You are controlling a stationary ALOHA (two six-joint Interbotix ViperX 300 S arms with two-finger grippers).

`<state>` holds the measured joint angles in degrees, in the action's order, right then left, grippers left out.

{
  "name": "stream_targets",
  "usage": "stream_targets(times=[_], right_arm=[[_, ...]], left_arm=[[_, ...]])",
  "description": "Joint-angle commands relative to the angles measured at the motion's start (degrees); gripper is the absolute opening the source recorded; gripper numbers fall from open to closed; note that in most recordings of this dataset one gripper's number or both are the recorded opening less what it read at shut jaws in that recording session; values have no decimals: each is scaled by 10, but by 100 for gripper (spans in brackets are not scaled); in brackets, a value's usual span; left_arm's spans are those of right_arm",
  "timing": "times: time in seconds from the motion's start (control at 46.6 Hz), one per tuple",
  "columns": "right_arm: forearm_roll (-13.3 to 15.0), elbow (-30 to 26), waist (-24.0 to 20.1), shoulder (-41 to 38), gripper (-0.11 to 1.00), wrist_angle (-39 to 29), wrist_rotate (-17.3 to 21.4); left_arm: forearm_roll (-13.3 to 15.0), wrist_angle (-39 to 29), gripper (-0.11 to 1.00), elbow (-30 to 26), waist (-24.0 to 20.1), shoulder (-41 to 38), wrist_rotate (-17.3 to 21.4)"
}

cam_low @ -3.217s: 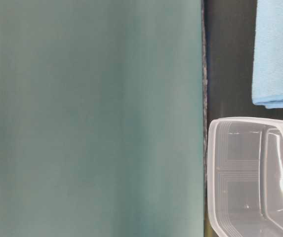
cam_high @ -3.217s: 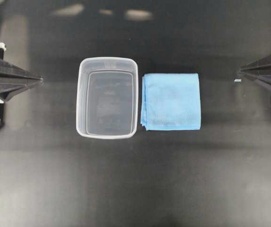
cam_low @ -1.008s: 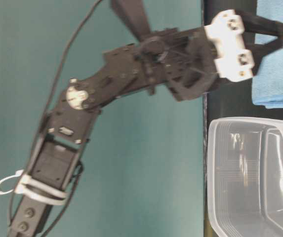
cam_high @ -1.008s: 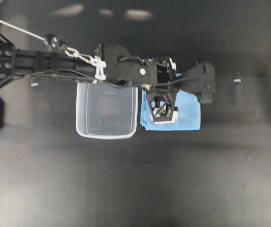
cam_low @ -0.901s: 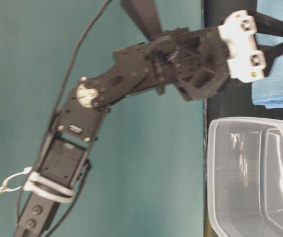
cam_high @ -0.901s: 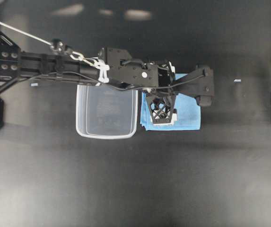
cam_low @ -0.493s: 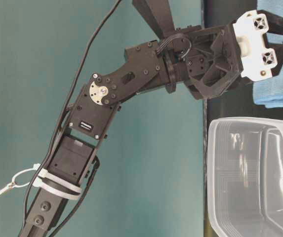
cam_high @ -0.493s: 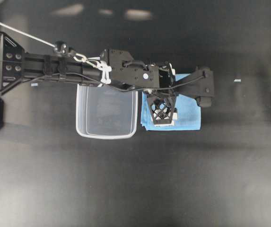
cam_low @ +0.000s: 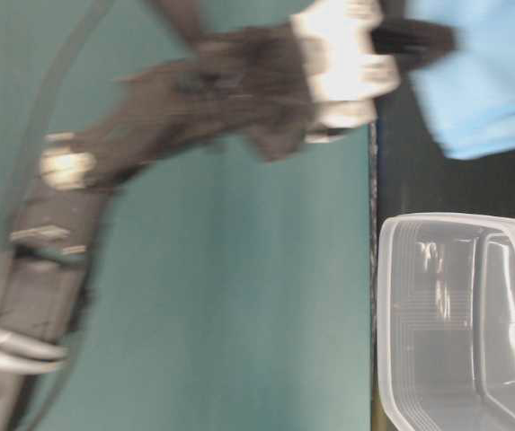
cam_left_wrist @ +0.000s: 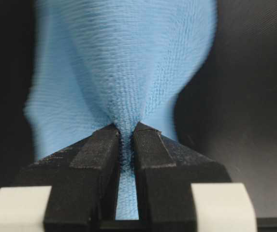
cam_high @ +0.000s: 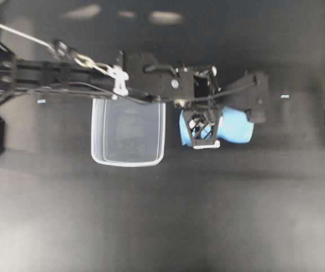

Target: Place the blue towel into the container with the left arm.

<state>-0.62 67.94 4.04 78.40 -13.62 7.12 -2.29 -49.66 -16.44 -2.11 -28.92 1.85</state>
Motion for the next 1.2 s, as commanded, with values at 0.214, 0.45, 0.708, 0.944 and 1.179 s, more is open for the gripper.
stream_targets(times=[0.214, 0.45, 0.708, 0.944, 1.179], right_arm=[[-2, -14, 2, 1, 75, 18, 1], [-2, -15, 2, 2, 75, 27, 2], [-2, -14, 2, -1, 75, 36, 2], [-2, -13, 2, -4, 75, 37, 2], [-2, -13, 2, -4, 75, 37, 2]], left_arm=[[-3, -165, 5, 13, 5, 157, -6], [-3, -179, 5, 136, 7, 246, -14], [-3, -106, 5, 269, 4, 311, -17], [-3, -41, 5, 352, 1, 344, -16], [-3, -30, 5, 371, 4, 348, -18]])
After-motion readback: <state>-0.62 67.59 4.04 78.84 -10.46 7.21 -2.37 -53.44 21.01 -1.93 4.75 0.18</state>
